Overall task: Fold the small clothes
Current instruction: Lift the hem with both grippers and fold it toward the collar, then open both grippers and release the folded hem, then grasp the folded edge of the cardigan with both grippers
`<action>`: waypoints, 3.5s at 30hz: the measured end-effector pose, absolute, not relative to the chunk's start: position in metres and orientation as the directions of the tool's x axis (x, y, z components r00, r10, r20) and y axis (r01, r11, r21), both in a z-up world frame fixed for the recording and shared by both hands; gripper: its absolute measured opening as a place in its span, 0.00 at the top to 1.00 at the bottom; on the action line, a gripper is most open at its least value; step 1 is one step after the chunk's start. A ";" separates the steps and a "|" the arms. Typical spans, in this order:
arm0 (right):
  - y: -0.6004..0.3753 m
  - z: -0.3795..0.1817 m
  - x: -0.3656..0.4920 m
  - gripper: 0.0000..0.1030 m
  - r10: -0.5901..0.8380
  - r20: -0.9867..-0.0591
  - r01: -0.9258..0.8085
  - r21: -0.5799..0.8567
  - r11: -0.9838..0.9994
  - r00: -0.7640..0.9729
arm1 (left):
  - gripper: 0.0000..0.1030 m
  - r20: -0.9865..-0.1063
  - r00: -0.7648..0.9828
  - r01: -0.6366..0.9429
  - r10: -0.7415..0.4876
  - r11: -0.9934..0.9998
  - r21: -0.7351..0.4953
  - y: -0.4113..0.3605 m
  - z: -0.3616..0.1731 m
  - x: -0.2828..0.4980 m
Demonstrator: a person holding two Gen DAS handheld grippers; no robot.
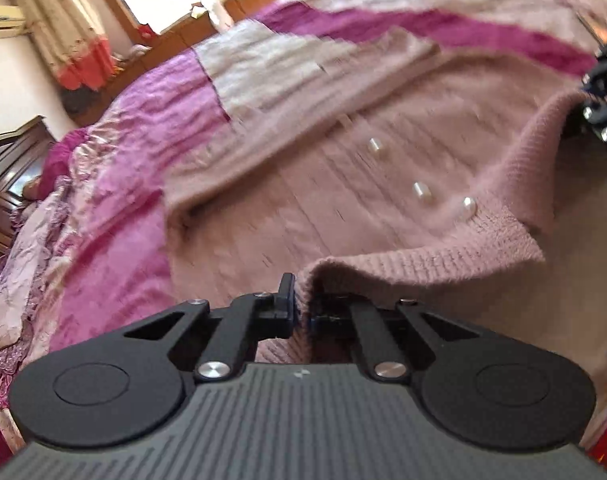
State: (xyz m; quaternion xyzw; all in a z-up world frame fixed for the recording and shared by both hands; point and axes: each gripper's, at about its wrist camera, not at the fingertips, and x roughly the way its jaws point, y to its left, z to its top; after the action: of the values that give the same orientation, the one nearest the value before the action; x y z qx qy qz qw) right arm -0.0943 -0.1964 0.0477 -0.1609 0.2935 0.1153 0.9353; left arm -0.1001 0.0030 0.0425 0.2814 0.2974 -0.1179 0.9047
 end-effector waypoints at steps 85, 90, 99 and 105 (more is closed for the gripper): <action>-0.202 0.063 0.112 0.50 0.009 -0.443 -0.185 -0.356 0.916 0.896 | 0.38 -0.598 0.801 0.248 0.030 0.892 0.378 0.000 0.070 0.156; -0.195 0.052 0.118 0.50 0.043 -0.473 -0.226 -0.336 0.914 0.880 | 0.38 -0.613 0.790 0.304 -0.001 0.869 0.390 -0.009 0.053 0.160; -0.191 0.037 0.126 0.50 0.046 -0.501 -0.231 -0.314 0.921 0.864 | 0.87 -0.627 0.777 0.327 -0.057 0.887 0.325 -0.004 0.039 0.183; -0.195 0.035 0.126 0.50 0.056 -0.502 -0.237 -0.305 0.923 0.863 | 0.89 -0.559 0.829 0.189 -0.007 0.945 0.268 0.025 0.062 0.197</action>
State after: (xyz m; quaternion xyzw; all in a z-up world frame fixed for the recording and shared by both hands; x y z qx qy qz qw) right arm 0.1264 -0.1946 0.0351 -0.1810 0.2498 0.0774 0.9481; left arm 0.1974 0.0254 0.0623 0.1581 0.2874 -0.0521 0.9432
